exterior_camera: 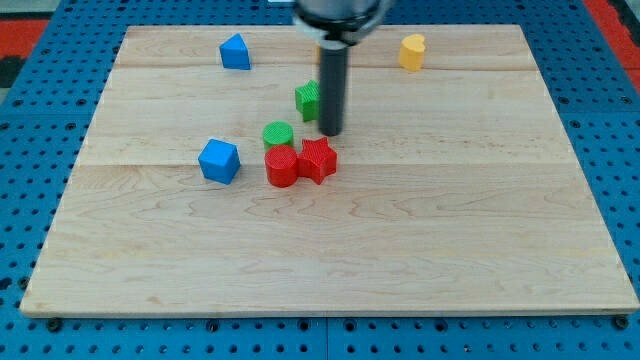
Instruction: Push red star up a bit
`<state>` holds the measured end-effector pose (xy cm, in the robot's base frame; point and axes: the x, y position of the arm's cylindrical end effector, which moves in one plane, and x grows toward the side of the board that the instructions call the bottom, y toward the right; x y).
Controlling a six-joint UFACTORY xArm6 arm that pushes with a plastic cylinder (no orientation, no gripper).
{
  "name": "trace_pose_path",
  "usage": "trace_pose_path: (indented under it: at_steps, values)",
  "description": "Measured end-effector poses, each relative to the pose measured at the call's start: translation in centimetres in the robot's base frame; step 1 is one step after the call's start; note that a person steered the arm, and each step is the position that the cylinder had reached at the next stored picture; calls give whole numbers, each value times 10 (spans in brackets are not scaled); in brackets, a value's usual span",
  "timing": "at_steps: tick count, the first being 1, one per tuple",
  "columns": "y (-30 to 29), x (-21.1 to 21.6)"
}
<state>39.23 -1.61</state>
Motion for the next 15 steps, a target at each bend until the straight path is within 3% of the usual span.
trace_pose_path:
  at_steps: [2,3,4,5,6,7,9,10,11,13,14,15]
  values:
    - [-58,-20]
    - [-12,-51]
    - [-14,-47]
    - [-5,1]
    - [49,-7]
    - [40,31]
    - [76,46]
    - [34,48]
    - [43,17]
    - [16,87]
    - [28,92]
    - [-15,75]
